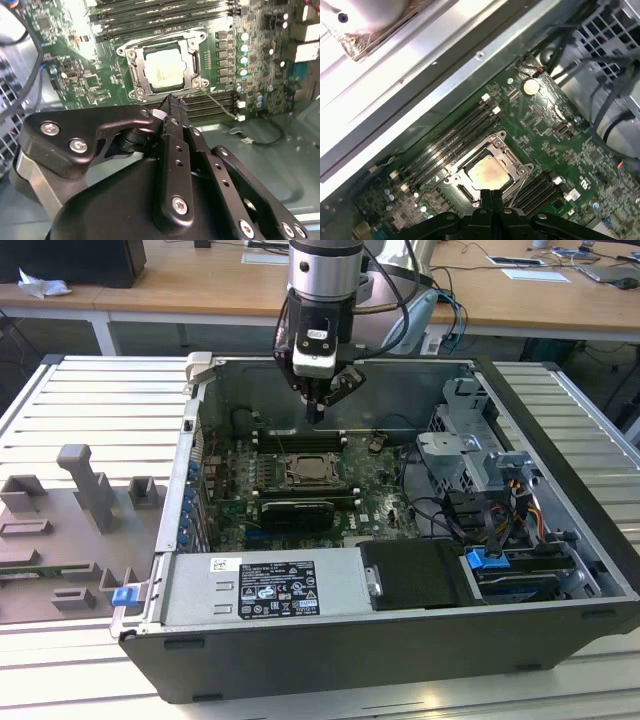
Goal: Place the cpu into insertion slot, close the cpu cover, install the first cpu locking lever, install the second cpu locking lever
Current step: 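Install the first cpu locking lever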
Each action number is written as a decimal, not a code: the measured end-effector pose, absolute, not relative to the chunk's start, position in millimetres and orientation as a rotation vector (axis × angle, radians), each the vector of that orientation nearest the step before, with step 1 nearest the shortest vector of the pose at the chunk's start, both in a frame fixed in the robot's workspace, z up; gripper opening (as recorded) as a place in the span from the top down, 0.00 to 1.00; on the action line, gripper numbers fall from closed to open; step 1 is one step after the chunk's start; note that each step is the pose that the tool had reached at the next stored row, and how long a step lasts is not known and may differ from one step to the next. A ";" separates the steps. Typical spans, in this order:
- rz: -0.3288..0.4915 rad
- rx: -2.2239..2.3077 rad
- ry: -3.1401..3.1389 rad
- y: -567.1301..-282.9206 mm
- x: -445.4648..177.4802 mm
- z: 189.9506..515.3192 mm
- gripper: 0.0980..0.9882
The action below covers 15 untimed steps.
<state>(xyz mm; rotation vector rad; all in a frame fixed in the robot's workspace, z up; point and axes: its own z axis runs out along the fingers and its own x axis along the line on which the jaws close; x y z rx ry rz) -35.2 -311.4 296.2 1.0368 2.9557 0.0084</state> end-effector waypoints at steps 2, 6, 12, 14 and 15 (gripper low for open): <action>0.009 0.987 2.973 -311.4 -35.3 296.2 0.99; 0.010 0.842 3.016 -311.4 -35.2 295.9 0.99; 0.014 0.748 3.034 -311.5 -35.2 295.5 0.99; 0.015 0.681 3.050 -311.5 -35.3 294.9 0.99; 0.015 0.654 3.056 -311.4 -35.3 294.6 0.99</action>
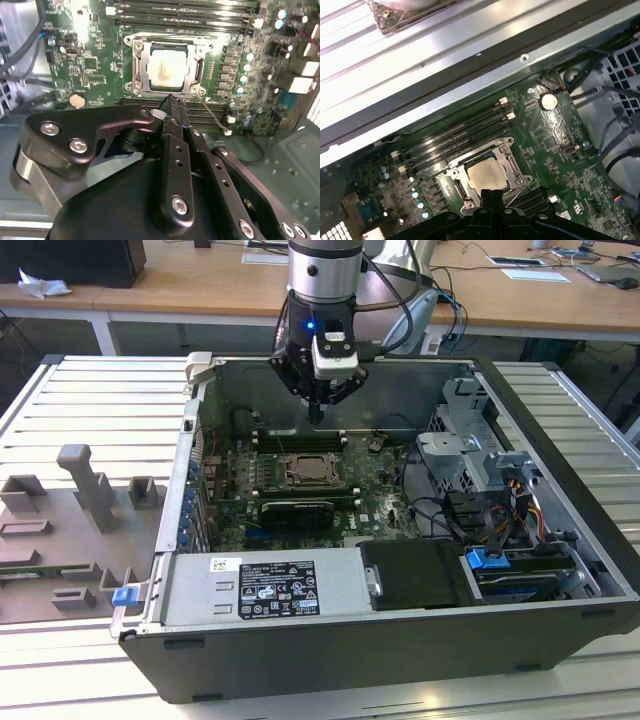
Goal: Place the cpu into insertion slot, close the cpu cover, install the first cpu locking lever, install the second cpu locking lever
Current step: 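Install the first cpu locking lever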
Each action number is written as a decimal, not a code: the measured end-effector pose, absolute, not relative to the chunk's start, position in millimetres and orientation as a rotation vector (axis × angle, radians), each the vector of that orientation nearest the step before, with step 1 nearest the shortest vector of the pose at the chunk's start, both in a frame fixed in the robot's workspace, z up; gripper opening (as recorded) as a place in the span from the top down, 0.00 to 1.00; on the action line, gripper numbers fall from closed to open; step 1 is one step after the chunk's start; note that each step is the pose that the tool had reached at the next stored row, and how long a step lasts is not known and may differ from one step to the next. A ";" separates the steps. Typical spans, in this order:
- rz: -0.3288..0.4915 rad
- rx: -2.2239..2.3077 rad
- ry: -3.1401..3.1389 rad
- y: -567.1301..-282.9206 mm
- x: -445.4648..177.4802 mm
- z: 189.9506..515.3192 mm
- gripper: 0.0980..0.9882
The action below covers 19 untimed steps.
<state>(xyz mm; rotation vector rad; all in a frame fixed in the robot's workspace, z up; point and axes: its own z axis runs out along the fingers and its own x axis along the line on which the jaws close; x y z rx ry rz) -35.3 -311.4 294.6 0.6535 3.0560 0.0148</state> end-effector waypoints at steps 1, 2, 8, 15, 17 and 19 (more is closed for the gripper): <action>0.015 0.612 3.065 -311.4 -35.3 294.2 0.99; 0.015 0.587 3.070 -311.4 -35.3 294.0 0.99; 0.017 0.363 3.105 -311.4 -35.2 292.8 0.99; 0.019 0.089 3.126 -311.4 -35.2 292.0 0.99; 0.020 0.023 3.127 -311.4 -35.3 291.8 0.99; 0.020 -0.046 3.127 -311.5 -35.3 291.7 0.99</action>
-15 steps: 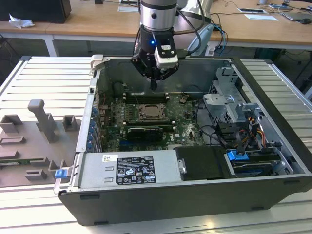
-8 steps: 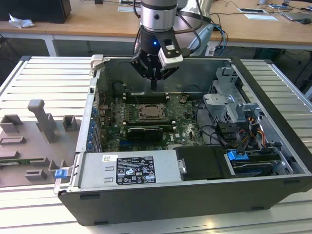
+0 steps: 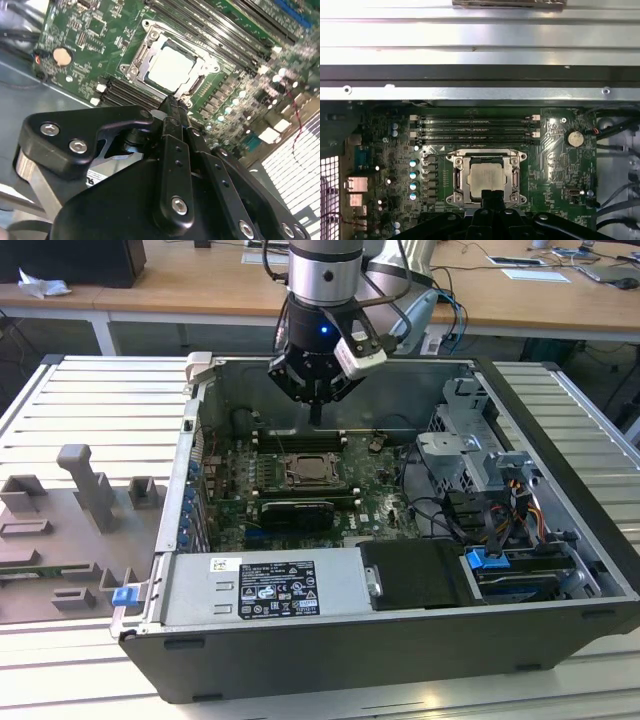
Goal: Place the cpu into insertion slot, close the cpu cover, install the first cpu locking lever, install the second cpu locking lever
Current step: 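Install the first cpu locking lever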
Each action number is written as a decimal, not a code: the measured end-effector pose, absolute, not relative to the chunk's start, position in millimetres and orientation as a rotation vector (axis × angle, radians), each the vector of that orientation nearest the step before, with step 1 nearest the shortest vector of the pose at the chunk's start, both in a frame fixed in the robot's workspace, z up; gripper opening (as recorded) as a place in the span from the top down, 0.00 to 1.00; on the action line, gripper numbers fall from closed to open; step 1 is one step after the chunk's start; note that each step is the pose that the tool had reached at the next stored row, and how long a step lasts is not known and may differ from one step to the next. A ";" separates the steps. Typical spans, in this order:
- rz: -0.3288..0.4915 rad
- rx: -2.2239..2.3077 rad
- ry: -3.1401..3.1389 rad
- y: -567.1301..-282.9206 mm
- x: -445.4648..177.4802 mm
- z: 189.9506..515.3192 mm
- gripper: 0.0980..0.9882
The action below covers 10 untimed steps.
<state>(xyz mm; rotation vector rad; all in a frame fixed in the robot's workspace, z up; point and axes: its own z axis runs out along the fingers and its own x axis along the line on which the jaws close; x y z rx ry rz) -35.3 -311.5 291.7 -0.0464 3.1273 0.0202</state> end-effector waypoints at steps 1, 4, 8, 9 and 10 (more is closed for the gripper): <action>0.020 -0.087 3.127 -311.4 -35.3 291.6 0.99; 0.021 -0.179 3.123 -311.4 -35.2 291.6 0.99; 0.022 -0.282 3.116 -311.4 -35.2 291.5 0.99; 0.022 -0.303 3.114 -311.4 -35.3 291.5 0.99; 0.022 -0.322 3.112 -311.4 -35.3 291.5 0.99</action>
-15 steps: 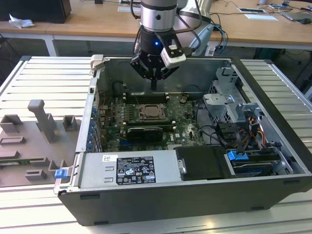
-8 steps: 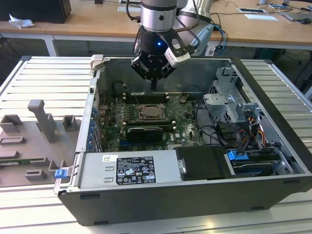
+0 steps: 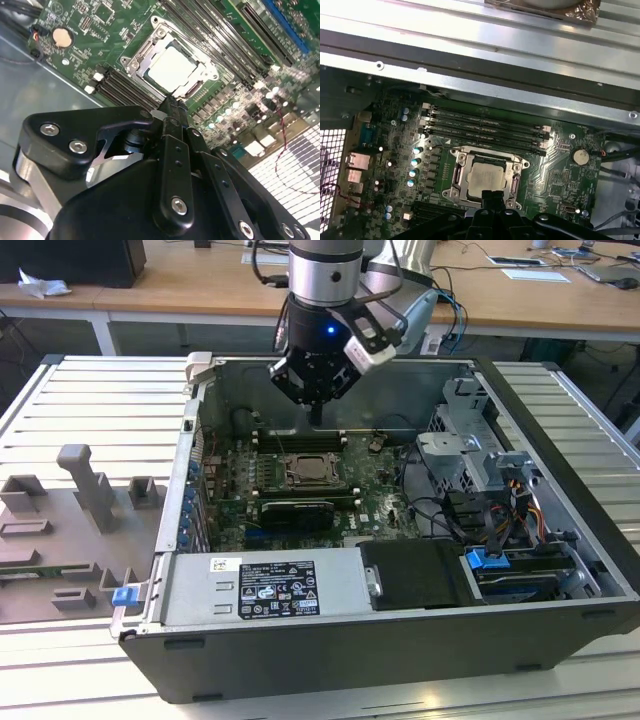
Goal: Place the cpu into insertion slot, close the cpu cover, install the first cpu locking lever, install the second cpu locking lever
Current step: 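Install the first cpu locking lever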
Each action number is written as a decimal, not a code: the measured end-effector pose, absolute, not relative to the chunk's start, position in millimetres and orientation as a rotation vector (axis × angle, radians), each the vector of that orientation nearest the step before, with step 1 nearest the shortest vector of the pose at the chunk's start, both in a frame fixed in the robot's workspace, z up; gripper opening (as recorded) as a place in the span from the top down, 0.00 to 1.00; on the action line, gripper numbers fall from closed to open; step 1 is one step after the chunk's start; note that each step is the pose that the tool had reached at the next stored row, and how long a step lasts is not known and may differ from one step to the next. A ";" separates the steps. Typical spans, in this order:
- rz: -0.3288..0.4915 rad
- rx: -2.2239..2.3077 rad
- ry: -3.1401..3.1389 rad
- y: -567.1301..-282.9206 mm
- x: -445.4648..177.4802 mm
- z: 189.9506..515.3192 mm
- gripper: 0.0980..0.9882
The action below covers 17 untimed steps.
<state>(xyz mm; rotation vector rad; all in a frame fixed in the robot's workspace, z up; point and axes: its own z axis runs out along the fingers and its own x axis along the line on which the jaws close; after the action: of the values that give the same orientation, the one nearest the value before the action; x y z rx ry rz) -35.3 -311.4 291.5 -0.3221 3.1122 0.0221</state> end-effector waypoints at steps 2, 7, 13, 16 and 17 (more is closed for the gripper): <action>0.022 -0.363 3.108 -311.5 -35.2 291.4 0.99; 0.023 -0.522 3.086 -311.4 -35.2 291.3 0.99; 0.024 -0.657 3.061 -311.4 -35.2 291.1 0.99; 0.025 -0.785 3.031 -311.4 -35.2 290.8 0.99; 0.025 -0.809 3.025 -311.4 -35.3 290.6 0.99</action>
<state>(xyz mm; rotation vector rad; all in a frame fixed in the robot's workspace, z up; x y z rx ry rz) -35.3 -311.4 290.6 -0.8086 3.0250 0.0250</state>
